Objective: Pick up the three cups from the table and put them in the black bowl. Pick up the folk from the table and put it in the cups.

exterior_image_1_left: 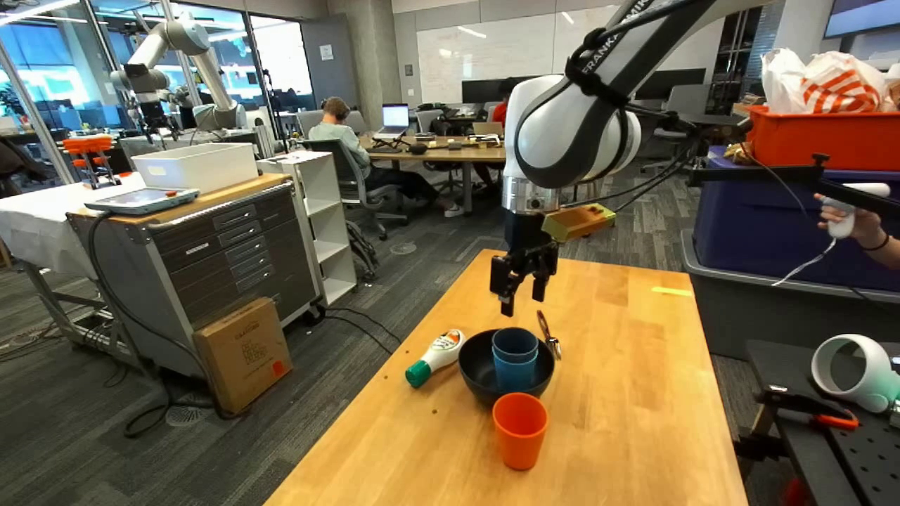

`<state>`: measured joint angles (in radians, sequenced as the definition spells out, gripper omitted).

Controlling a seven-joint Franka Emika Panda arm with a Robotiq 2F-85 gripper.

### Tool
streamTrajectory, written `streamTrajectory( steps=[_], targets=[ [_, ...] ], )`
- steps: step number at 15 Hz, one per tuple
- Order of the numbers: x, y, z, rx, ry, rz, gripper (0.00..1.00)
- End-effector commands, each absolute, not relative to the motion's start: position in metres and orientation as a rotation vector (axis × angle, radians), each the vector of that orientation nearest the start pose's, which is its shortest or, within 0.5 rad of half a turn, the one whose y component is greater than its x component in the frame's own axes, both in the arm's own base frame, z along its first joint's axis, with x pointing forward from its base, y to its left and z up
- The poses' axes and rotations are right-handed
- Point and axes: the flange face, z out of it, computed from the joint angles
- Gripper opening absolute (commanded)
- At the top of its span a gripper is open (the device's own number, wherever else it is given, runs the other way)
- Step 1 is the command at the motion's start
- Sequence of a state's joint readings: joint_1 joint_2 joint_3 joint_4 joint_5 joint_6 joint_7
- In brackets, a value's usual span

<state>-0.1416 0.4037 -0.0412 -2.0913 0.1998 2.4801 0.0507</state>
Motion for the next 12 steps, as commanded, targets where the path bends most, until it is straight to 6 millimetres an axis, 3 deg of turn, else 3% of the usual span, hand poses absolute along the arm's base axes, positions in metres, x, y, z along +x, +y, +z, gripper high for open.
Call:
streamTrajectory(
  steps=[1, 7, 10, 11, 12],
  targets=[
    [0.533, -0.094, 0.257, -2.982, 0.490, -0.096, 1.00],
    [0.459, -0.080, 0.263, -3.021, 0.408, -0.097, 1.00],
    [0.428, -0.071, 0.256, -3.001, 0.330, 0.011, 1.00],
    [0.450, -0.078, 0.248, -3.012, 0.397, -0.001, 1.00],
    [0.441, -0.076, 0.246, -3.013, 0.375, 0.017, 1.00]
  ],
)
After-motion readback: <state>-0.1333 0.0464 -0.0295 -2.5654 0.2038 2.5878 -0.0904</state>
